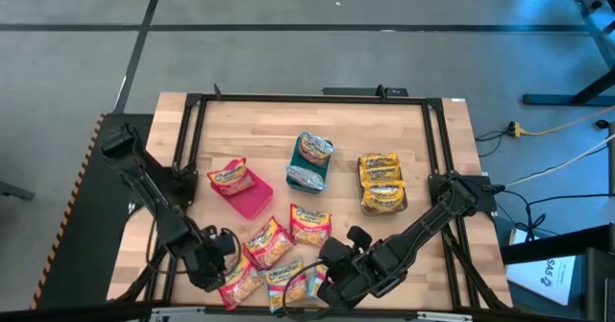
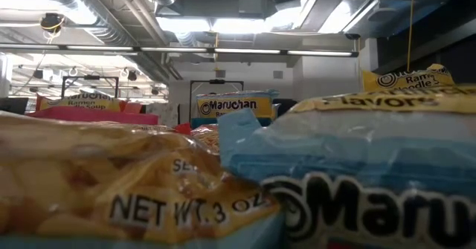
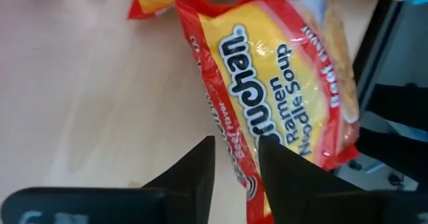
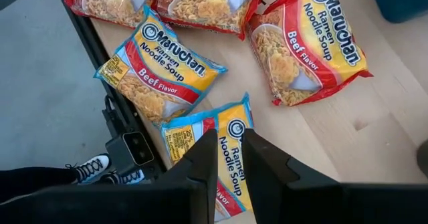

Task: Sort Maruchan noodles
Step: Put the red noodle pack into the red bin

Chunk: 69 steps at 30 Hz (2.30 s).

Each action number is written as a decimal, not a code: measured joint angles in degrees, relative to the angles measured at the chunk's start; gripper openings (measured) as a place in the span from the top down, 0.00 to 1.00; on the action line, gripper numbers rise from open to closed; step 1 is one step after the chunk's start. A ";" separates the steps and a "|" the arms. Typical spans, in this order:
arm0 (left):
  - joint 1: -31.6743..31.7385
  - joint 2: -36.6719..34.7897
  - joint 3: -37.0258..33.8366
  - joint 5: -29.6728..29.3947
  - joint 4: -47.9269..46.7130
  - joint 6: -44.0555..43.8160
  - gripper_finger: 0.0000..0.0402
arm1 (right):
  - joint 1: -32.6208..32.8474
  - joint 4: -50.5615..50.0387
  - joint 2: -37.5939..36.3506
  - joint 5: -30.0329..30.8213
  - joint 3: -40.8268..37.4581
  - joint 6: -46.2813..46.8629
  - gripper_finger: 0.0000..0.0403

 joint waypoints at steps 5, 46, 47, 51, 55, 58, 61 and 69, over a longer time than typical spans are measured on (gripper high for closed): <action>0.05 2.53 0.00 1.76 2.42 -1.87 0.65 | -0.02 0.01 0.00 0.00 0.00 -0.02 0.83; 6.89 -3.78 0.04 7.16 -4.49 7.15 1.00 | -0.02 0.02 0.02 0.79 0.00 -0.07 0.83; 6.96 -5.09 0.04 6.51 -5.46 7.15 1.00 | -0.02 0.02 0.02 1.07 0.00 -0.08 0.83; 6.96 -10.66 0.04 3.43 -8.32 7.25 1.00 | -0.02 0.22 0.02 1.78 0.00 -0.09 0.83; 6.96 -16.49 0.04 -0.93 -9.38 7.59 1.00 | -0.02 1.38 0.02 2.55 0.00 -0.24 0.83; 7.38 -20.79 0.04 -5.11 -10.10 7.72 1.00 | -0.02 2.48 0.02 3.73 0.00 -0.46 0.83; 8.17 -24.72 0.04 -9.03 -10.14 9.81 1.00 | -0.07 2.78 0.02 4.13 0.00 -0.47 0.83; 13.70 -33.21 0.04 -15.66 -14.52 15.27 1.00 | -0.07 3.16 0.02 4.22 0.00 -0.48 0.83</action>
